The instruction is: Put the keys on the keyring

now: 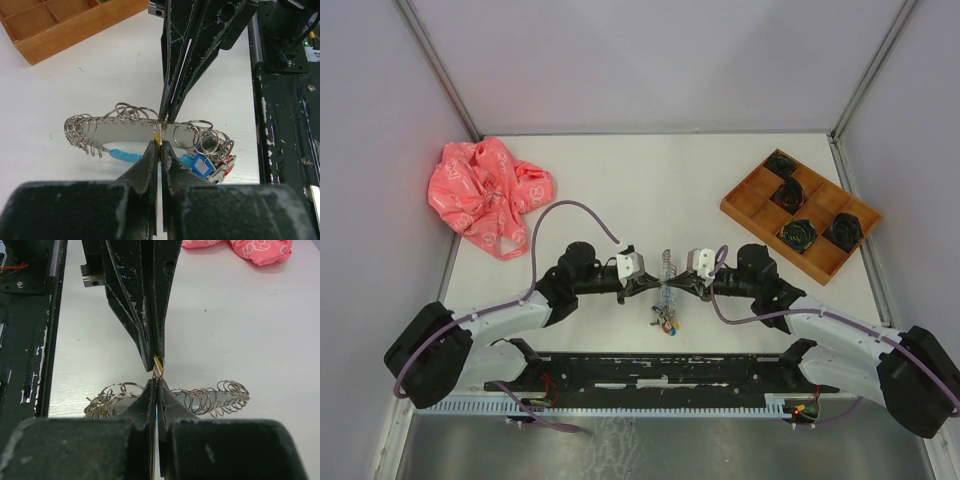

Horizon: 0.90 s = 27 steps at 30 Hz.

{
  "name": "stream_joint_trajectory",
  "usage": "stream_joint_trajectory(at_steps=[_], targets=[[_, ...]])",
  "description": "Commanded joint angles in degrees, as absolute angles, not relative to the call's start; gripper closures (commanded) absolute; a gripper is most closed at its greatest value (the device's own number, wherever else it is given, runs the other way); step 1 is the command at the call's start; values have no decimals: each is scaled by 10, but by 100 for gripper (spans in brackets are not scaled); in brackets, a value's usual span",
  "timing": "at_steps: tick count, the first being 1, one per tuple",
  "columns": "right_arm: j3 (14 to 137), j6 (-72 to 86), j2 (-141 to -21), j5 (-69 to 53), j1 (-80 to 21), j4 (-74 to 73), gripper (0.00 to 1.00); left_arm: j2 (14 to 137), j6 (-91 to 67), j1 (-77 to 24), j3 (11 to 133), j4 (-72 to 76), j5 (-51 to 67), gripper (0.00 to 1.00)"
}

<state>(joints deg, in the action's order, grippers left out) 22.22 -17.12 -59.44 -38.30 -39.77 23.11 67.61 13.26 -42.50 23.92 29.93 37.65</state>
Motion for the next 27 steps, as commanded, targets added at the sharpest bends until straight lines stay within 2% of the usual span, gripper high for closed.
stream_joint_trajectory(at_steps=[1,6,10,14,18,21,27], targets=[[209,-130,-571,-350,-396,356,99,689,90,-425,239,321,365,97],[200,-111,-571,-349,-396,409,99,707,72,-424,228,339,359,94],[198,-106,-572,-345,-396,432,99,717,68,-425,224,346,358,86],[190,-90,-575,-336,-396,474,99,726,56,-426,213,365,363,86],[192,-83,-580,-338,-396,487,99,730,45,-428,213,380,368,75],[188,-85,-580,-337,-395,486,99,704,52,-429,208,382,352,67],[187,-103,-571,-349,-390,455,99,591,97,-427,185,379,321,62]])
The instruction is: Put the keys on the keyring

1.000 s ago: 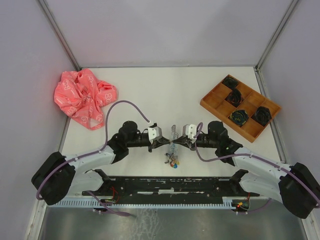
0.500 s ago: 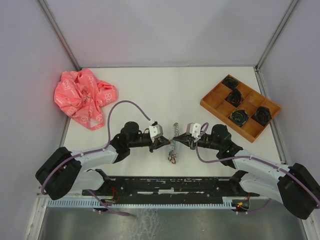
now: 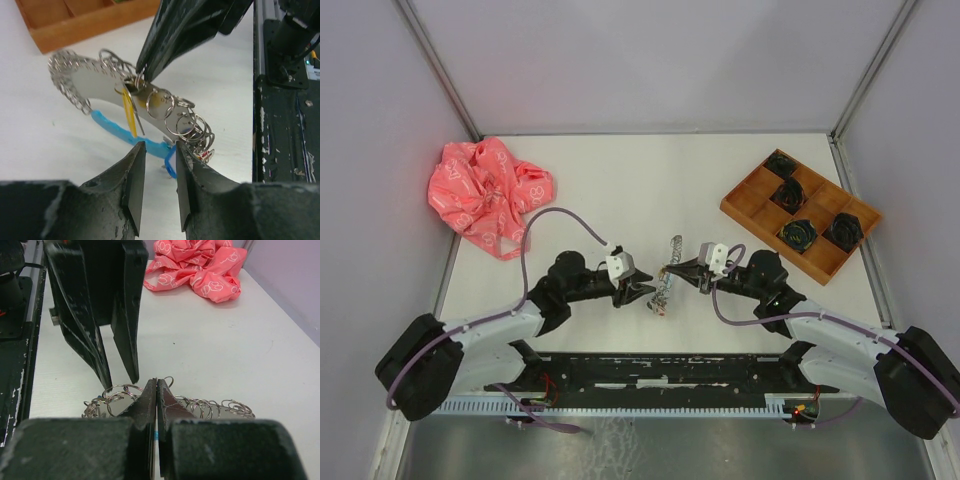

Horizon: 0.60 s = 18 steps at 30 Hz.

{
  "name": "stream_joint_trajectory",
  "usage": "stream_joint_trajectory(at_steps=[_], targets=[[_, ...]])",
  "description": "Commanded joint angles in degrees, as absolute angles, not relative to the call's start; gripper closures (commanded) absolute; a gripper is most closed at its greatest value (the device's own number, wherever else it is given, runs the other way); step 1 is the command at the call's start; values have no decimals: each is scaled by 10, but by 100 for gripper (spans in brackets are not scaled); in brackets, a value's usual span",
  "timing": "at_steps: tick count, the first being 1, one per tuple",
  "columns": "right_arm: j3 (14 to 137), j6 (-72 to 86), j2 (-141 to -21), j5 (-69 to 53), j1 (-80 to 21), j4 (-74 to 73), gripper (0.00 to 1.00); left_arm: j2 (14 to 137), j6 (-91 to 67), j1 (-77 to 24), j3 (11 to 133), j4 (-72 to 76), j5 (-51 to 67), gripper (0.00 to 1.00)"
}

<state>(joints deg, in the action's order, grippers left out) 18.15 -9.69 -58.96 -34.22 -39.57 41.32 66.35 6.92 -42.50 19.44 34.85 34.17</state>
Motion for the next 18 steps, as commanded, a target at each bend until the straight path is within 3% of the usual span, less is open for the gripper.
stream_joint_trajectory(at_steps=[1,8,13,18], targets=[[188,-107,-571,-355,-389,447,99,578,104,-427,184,381,321,62],[201,-132,-575,-387,-386,423,99,579,133,-427,207,408,359,61],[204,-133,-576,-397,-385,426,99,628,120,-427,218,454,370,70],[206,-129,-576,-406,-385,428,99,666,93,-426,219,502,379,67]])
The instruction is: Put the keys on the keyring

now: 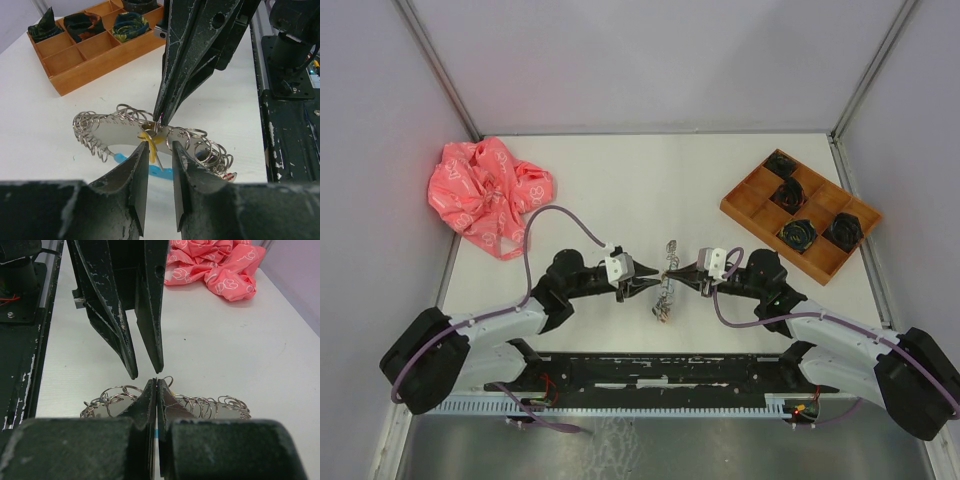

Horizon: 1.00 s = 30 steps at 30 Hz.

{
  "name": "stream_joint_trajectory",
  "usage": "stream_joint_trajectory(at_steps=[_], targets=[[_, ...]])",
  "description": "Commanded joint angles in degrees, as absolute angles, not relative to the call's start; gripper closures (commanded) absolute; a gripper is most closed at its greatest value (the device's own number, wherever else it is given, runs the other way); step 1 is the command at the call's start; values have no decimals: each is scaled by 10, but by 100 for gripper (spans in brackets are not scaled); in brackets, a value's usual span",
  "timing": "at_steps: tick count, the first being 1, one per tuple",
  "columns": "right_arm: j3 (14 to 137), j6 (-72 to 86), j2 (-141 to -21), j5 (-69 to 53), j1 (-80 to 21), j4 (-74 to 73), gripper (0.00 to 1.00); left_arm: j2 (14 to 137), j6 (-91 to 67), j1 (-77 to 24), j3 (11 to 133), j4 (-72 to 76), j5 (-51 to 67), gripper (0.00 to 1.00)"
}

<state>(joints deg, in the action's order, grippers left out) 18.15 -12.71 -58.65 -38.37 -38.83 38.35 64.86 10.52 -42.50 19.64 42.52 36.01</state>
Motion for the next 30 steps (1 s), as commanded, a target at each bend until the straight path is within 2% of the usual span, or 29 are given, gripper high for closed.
stream_joint_trajectory(at_steps=[1,17,20,23,25,30], targets=[[206,-129,-577,-407,-385,428,99,673,88,-426,220,511,382,67],[207,-93,-601,-425,-386,484,99,736,43,-425,233,557,410,67],[205,-94,-599,-422,-385,482,99,740,43,-426,234,555,411,74],[205,-102,-592,-417,-386,462,99,736,49,-425,234,541,412,91],[210,-113,-585,-414,-385,424,99,730,60,-425,237,519,412,97],[235,-152,-558,-409,-385,298,98,703,99,-426,258,420,404,97]])
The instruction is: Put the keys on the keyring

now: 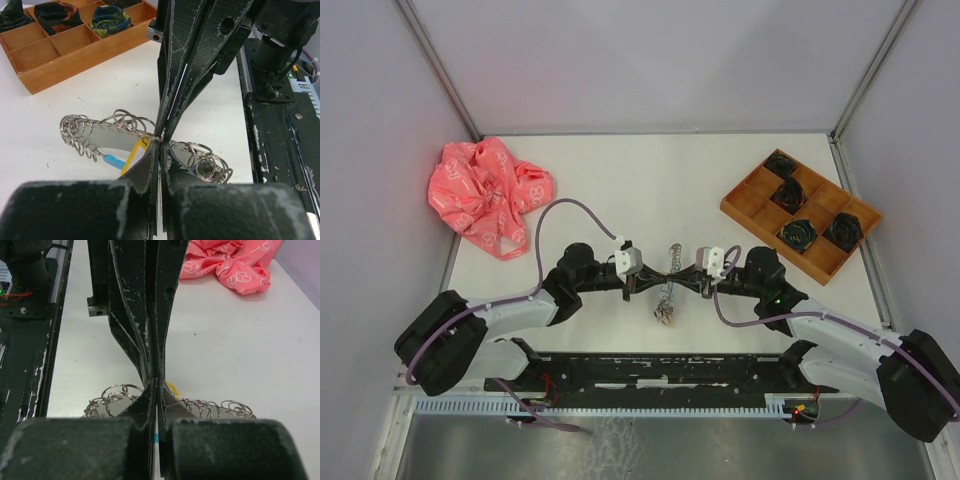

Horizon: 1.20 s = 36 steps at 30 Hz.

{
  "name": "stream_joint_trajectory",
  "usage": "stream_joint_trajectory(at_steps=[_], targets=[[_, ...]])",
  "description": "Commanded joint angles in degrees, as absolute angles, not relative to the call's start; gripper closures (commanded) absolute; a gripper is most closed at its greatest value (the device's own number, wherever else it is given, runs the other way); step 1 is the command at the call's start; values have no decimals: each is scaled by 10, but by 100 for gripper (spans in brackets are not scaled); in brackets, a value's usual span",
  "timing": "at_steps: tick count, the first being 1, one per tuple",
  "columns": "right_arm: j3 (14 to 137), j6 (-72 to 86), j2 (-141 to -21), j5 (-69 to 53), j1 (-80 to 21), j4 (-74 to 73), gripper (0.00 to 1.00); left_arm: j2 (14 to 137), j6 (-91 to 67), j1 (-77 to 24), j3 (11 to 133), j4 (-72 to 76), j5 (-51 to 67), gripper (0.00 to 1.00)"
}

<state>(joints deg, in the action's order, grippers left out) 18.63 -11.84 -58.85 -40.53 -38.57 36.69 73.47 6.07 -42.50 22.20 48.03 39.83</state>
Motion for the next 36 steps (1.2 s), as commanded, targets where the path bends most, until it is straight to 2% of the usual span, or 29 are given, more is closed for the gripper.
stream_joint_trajectory(at_steps=[1,7,11,17,22,36], targets=[[246,-168,-553,-410,-385,259,96,697,107,-426,264,398,400,97],[335,-249,-536,-400,-386,22,73,670,159,-432,320,228,354,97],[381,-278,-545,-387,-387,-69,64,660,204,-454,369,112,294,97],[418,-301,-592,-405,-387,-114,58,662,239,-499,426,-3,202,97],[416,-291,-622,-418,-386,-77,57,668,248,-522,454,-39,175,97],[402,-238,-675,-452,-386,33,66,652,242,-531,456,-25,181,97]])
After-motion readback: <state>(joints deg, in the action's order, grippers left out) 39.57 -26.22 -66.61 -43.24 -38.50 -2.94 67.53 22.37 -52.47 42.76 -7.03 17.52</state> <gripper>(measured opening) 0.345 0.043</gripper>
